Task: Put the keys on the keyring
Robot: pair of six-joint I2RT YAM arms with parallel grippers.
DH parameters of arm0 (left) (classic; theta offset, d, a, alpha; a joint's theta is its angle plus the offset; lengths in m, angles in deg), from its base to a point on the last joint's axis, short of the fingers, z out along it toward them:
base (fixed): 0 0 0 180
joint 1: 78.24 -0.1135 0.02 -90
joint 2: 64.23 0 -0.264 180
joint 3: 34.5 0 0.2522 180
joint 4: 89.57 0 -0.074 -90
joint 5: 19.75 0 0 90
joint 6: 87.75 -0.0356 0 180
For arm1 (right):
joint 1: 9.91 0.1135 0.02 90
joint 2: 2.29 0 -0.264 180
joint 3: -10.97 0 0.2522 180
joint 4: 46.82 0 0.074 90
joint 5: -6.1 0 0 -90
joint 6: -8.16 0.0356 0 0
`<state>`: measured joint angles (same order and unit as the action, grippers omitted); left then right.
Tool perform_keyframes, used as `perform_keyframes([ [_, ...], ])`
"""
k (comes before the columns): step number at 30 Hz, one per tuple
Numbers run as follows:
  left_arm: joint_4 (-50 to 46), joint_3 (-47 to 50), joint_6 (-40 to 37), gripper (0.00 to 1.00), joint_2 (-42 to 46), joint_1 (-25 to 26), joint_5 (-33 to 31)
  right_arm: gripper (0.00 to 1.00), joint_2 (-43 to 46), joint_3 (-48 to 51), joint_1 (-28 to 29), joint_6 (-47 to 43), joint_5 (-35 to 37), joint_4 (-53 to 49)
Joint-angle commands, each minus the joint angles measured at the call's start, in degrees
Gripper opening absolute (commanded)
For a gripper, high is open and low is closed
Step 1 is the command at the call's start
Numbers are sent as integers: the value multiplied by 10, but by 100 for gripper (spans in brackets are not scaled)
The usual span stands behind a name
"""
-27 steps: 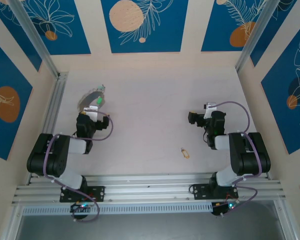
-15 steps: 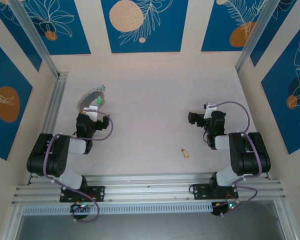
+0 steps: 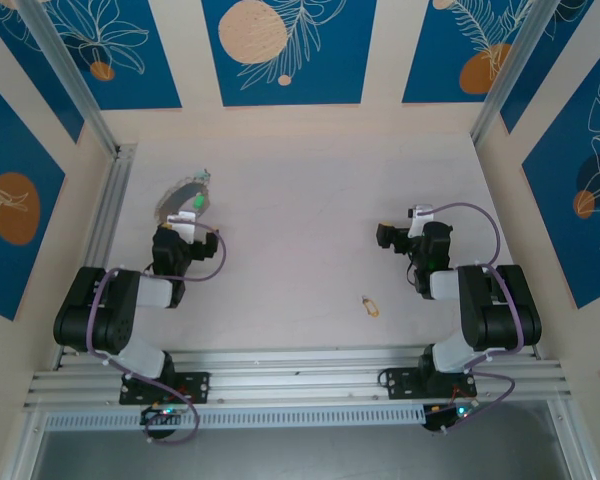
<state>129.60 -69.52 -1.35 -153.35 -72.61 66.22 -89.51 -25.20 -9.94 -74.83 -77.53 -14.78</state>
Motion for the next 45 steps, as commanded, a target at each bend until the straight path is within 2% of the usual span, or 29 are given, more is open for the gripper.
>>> perform_keyframes([
  [1,7,0,-5,100,-2,-7,13,99,0,-12,-2,-7,-7,8],
  [5,-2,-5,-2,100,0,-9,9,99,2,-11,1,-8,2,10],
  [8,-62,-15,-10,100,43,-7,22,99,36,-25,1,-1,18,-42],
  [11,-205,-46,7,100,142,-1,11,99,95,-48,10,-18,28,-145],
  [13,-311,-77,54,100,204,11,-25,99,134,-67,14,-5,38,-213],
  [15,-471,-153,123,100,243,17,-67,99,164,-99,16,20,32,-290],
  [17,-625,-238,173,100,243,18,-80,99,179,-124,24,34,21,-340],
  [20,-753,-343,182,100,206,19,-51,99,194,-161,52,40,-18,-404],
  [23,-812,-429,183,100,141,15,-2,99,195,-194,102,19,-29,-460],
  [26,-862,-533,182,100,32,5,51,99,193,-217,144,11,-44,-505],
  [29,-904,-637,179,100,-82,-1,67,99,201,-219,176,5,-49,-524],
  [36,-958,-804,181,100,-259,-14,64,99,242,-203,174,-2,-87,-519],
  [45,-984,-848,186,100,-332,-39,104,99,246,-207,161,-4,-115,-501],
])
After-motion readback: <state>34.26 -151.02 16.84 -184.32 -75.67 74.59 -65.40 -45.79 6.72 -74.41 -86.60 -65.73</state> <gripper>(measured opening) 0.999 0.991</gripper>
